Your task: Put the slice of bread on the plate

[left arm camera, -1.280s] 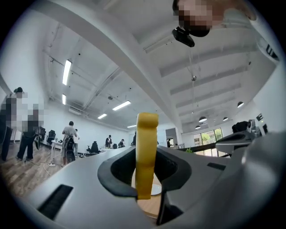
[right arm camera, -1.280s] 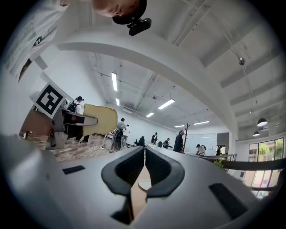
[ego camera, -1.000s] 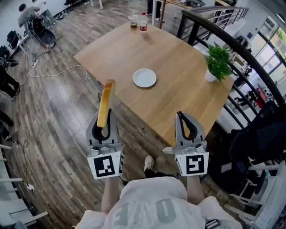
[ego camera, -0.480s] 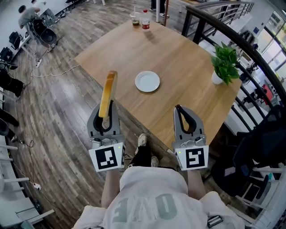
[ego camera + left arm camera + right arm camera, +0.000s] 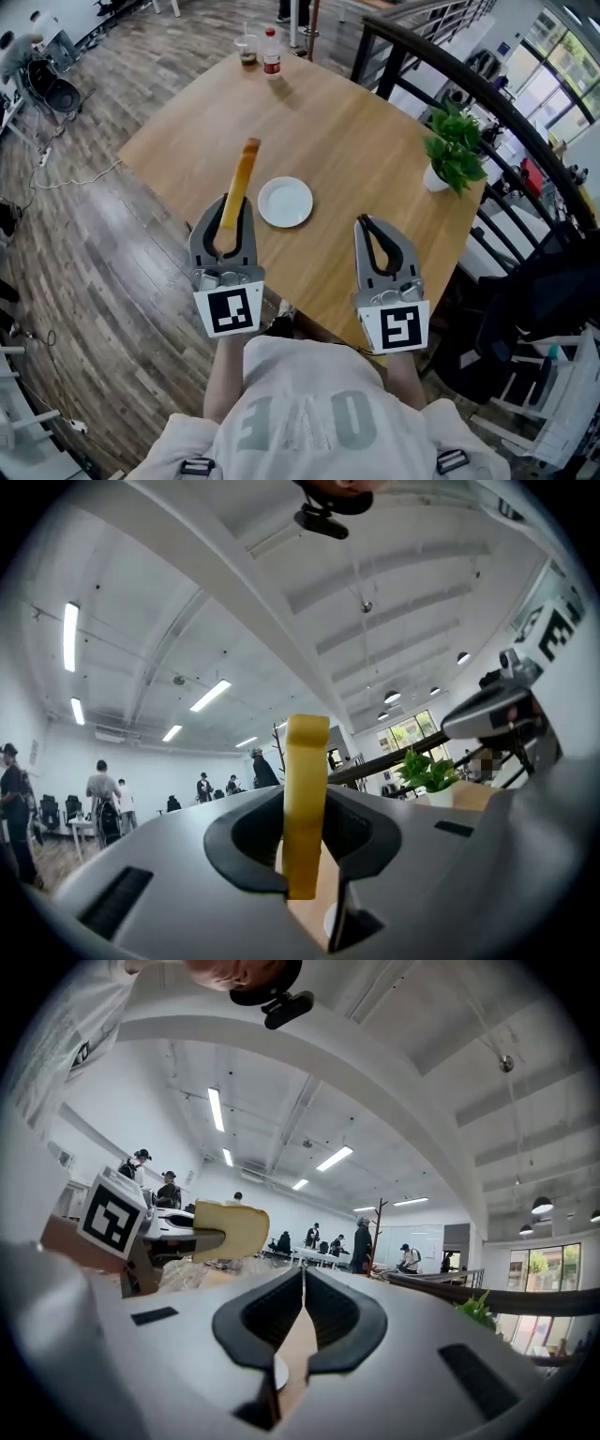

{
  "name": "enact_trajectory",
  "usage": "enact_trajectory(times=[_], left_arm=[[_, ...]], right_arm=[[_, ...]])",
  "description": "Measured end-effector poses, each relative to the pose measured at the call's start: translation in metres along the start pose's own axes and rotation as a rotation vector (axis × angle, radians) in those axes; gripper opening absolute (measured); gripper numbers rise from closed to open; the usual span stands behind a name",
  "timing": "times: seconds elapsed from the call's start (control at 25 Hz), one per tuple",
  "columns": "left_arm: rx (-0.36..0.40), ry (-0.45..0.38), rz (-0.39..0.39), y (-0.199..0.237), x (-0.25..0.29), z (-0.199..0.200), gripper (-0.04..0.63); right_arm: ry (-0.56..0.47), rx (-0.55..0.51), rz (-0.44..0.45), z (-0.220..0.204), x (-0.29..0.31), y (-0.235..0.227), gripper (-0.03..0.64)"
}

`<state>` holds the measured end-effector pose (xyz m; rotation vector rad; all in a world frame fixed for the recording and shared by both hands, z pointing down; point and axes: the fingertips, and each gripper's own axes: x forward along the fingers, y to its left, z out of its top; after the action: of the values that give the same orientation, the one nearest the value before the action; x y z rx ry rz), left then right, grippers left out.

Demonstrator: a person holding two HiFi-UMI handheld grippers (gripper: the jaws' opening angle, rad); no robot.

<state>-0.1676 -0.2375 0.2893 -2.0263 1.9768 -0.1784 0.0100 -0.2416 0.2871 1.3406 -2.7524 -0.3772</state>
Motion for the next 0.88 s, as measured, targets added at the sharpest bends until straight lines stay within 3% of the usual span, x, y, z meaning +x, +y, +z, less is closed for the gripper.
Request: enact_trajectory(times=[0.24, 0.6, 0.88], left_arm=[[0.141, 0.028, -0.139, -0.022, 0.053, -0.040, 0.094], [0.463, 0.045, -0.334, -0.064, 0.100, -0.108, 0.094], [0.590, 0.081, -0.441, -0.076, 0.116, -0.160, 0.094]], right_arm=[[0.065, 0.034, -0.069, -0.017, 0.022, -0.014, 0.025], [0.137, 0.040, -0.096, -0.047, 0.045, -0.028, 0.025], [0.179, 0.046, -0.085, -0.061, 0.056, -0.026, 0.025]])
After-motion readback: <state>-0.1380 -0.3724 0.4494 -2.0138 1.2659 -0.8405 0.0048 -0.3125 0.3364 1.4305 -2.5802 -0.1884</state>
